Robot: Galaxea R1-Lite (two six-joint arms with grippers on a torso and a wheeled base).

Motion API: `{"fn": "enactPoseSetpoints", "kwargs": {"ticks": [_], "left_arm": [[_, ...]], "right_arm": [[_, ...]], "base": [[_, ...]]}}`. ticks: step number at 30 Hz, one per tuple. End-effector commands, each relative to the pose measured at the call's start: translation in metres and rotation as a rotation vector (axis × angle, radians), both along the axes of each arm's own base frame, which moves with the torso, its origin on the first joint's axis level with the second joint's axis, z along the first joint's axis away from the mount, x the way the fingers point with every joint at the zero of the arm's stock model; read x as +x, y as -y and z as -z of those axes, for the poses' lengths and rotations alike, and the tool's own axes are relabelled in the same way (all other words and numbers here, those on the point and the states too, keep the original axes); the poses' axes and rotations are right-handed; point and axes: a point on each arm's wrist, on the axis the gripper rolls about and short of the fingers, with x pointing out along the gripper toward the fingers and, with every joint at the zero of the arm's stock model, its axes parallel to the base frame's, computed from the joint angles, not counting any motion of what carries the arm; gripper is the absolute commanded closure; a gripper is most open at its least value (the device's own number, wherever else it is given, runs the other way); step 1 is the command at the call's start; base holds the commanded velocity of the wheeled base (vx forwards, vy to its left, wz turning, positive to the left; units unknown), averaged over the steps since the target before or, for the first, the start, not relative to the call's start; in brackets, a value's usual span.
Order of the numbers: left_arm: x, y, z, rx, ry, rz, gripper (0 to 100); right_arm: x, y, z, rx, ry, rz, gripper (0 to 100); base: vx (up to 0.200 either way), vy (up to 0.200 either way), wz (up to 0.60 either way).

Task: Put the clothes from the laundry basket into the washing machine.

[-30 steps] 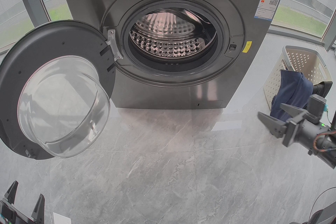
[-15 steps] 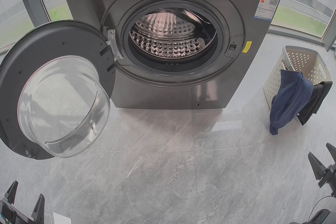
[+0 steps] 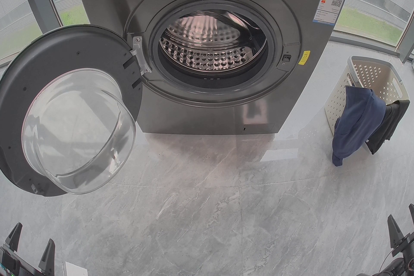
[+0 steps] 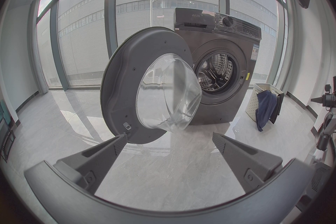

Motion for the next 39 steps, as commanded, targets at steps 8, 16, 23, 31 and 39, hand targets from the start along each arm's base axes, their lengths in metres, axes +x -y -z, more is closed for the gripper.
{"fn": "enactPoseSetpoints", "kwargs": {"ticks": [8, 16, 23, 31, 39], "left_arm": [[0.0003, 0.0000, 0.0052, 0.000, -0.004, -0.001, 0], [0.0003, 0.0000, 0.0052, 0.003, -0.004, -0.001, 0], [0.0003, 0.0001, 0.0052, -0.003, -0.004, 0.002, 0], [0.0004, 0.0001, 0.0051, -0.013, -0.006, 0.005, 0], [0.0004, 0.0001, 0.0051, -0.011, -0.006, 0.005, 0]], "right_arm": [[-0.0083, -0.0026, 0.0125, -0.057, 0.024, 0.055, 0], [-0.0085, -0.0035, 0.0156, -0.069, -0.013, 0.005, 0], [-0.0086, -0.0041, 0.0161, -0.073, -0.006, -0.023, 0], [-0.0086, -0.0041, 0.0161, -0.076, -0.006, -0.026, 0], [-0.0086, -0.0041, 0.0161, -0.076, -0.006, -0.026, 0]], "base": [[0.000, 0.000, 0.00], [0.000, 0.000, 0.00], [0.000, 0.000, 0.00], [0.000, -0.050, 0.00], [0.000, -0.200, 0.00]]}}
